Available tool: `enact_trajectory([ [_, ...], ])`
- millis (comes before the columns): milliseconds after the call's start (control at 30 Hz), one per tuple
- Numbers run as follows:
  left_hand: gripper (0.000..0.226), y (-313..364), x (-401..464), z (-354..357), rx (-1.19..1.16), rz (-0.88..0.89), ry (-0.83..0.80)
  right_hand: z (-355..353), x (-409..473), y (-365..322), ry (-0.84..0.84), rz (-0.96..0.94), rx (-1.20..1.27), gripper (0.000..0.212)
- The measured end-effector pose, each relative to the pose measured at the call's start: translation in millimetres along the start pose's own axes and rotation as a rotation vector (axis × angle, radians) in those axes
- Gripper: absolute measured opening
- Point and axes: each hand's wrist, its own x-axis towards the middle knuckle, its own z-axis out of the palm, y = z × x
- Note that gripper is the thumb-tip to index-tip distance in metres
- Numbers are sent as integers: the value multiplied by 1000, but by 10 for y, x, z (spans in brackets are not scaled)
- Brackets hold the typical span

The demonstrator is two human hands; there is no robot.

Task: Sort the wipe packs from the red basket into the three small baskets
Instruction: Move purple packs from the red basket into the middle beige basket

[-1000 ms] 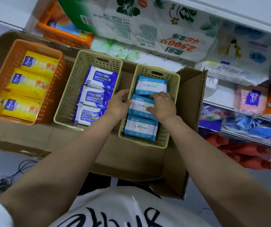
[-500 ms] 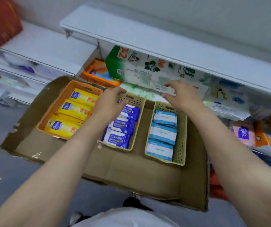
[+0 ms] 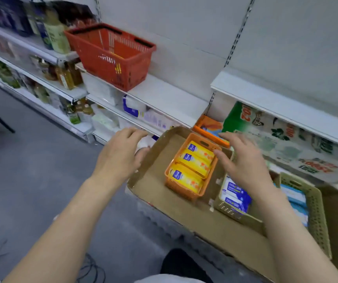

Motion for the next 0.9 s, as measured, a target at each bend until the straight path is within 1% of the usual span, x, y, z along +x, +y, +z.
enact_trajectory([
  [133,38,-723,94,-176,2,-41,13,528,331,-544,-57,-33,32,45],
  [267,40,-1451,463,-310,7,-76,27,1059,953,-963,-59,-56,57,46],
  [400,38,-2148,1080,-592,30,-91,14,1533,1778,-1438,-42,-62,130,45],
  [500,40,-2607,1563,-866,53,-91,-19,1778,2375,-1826,-48,-57,141,46],
  [600,41,-3055,2011,-1073,78,-87,-8,1959,2922,-2198,-64,-59,137,47],
  [700,42,-3471,2409,-1108,58,-87,-7,2155,3420,-2461,-66,-67,128,46],
  [900,43,-4302,3445,-951,49,-24,-62,2668,4412,-2767,-40,1,105,46],
])
